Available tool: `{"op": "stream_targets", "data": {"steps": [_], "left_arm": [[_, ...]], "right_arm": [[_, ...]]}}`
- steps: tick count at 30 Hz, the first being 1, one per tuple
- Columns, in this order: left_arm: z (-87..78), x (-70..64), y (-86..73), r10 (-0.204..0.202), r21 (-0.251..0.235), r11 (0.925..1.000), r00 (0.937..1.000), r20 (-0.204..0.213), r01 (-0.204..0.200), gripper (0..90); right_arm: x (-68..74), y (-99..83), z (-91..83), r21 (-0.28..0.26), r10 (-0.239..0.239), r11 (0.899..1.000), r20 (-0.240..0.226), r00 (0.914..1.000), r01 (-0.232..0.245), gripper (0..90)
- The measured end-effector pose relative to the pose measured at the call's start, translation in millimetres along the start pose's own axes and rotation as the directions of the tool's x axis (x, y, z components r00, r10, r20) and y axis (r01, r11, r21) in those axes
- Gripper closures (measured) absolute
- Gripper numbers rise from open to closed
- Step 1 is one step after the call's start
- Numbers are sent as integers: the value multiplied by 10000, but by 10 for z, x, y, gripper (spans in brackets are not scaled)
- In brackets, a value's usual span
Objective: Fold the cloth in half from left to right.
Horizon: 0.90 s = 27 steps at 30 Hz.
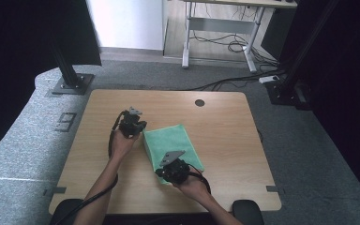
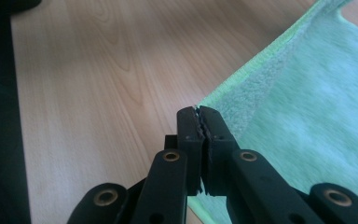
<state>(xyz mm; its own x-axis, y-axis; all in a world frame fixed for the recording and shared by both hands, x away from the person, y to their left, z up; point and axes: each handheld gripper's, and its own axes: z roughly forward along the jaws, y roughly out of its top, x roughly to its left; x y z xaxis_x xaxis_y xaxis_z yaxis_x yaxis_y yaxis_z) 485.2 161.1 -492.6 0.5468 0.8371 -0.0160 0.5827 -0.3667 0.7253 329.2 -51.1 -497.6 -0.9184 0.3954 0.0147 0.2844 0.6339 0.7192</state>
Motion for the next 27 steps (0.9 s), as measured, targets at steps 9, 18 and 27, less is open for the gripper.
{"op": "stream_targets", "data": {"steps": [9, 18, 27], "left_arm": [[186, -208, 173, 521, 54, 9986, 9986, 84, -521, 865], [384, -418, 316, 908, -18, 9959, 9956, 241, -907, 868], [547, -561, 422, 1239, -7, 9923, 9916, 373, -1240, 869]], "right_arm": [[-144, -178, -176, -86, 471, 9989, 456, 9978, -468, 868], [-262, -352, -312, -43, 784, 9969, 812, 9936, -783, 868], [-373, -491, -438, 0, 1079, 9941, 1172, 9872, -1086, 868]]}}
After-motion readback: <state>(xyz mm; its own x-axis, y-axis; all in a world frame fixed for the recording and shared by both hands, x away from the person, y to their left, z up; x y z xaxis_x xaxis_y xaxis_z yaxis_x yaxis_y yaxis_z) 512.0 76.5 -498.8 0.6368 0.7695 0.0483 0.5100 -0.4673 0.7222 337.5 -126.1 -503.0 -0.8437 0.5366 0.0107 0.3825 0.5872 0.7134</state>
